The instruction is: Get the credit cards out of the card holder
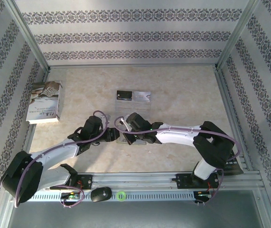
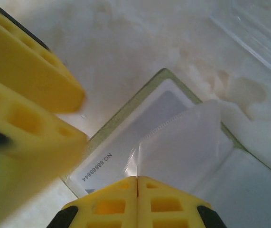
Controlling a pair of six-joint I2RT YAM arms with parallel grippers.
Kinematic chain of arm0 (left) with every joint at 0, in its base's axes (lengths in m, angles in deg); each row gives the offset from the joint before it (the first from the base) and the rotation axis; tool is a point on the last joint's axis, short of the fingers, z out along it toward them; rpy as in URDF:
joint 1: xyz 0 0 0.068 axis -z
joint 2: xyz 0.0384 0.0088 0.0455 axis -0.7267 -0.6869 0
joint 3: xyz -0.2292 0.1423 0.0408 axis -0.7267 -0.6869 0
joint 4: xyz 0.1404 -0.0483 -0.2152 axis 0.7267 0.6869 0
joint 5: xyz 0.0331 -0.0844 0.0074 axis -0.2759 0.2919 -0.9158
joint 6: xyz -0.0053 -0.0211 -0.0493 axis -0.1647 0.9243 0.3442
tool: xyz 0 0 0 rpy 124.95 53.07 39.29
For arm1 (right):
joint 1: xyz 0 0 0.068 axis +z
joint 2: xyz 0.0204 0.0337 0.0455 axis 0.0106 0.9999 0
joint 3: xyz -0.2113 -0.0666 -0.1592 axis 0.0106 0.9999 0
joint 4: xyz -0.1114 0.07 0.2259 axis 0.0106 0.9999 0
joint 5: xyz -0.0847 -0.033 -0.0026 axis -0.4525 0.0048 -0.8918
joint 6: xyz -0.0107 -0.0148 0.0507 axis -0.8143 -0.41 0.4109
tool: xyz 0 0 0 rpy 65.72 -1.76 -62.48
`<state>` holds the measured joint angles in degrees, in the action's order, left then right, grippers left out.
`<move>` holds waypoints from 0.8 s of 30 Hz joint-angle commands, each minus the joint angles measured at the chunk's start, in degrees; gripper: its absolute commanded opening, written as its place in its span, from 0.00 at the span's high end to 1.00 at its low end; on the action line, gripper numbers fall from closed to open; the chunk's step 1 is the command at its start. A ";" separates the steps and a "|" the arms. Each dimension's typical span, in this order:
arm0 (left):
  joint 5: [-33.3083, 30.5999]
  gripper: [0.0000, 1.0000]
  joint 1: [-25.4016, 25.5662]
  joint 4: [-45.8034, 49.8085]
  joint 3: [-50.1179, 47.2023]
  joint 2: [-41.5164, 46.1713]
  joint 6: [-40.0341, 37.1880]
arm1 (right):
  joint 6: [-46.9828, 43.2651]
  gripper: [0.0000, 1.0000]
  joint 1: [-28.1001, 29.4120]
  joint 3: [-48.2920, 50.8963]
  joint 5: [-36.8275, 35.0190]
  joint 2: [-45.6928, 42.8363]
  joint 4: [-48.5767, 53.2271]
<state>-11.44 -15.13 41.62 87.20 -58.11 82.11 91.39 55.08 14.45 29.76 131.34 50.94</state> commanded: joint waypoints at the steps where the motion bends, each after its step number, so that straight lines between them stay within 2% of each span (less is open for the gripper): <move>1: -1.95 0.64 2.86 -4.69 1.74 -2.62 0.20 | 2.21 1.00 -0.34 1.48 2.63 -1.09 -4.63; 8: -6.04 0.90 4.29 -0.97 3.32 -6.19 -1.48 | 4.96 1.00 -0.43 4.90 -0.31 -2.50 -4.67; 15: -5.91 0.95 4.70 0.17 2.58 -9.39 -1.44 | 8.24 1.00 -0.34 7.03 -2.19 -2.95 -5.22; 18: -6.29 1.00 4.78 0.68 2.56 -10.97 -1.48 | 10.11 1.00 -0.05 7.65 -3.66 -2.86 -5.28; 24: -6.44 1.00 4.77 0.79 1.94 -12.16 -1.45 | 16.45 1.00 0.72 8.78 -10.17 -3.80 -2.58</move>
<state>-16.75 -11.30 40.94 89.65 -69.78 81.43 102.98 55.22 21.57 25.11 129.35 45.92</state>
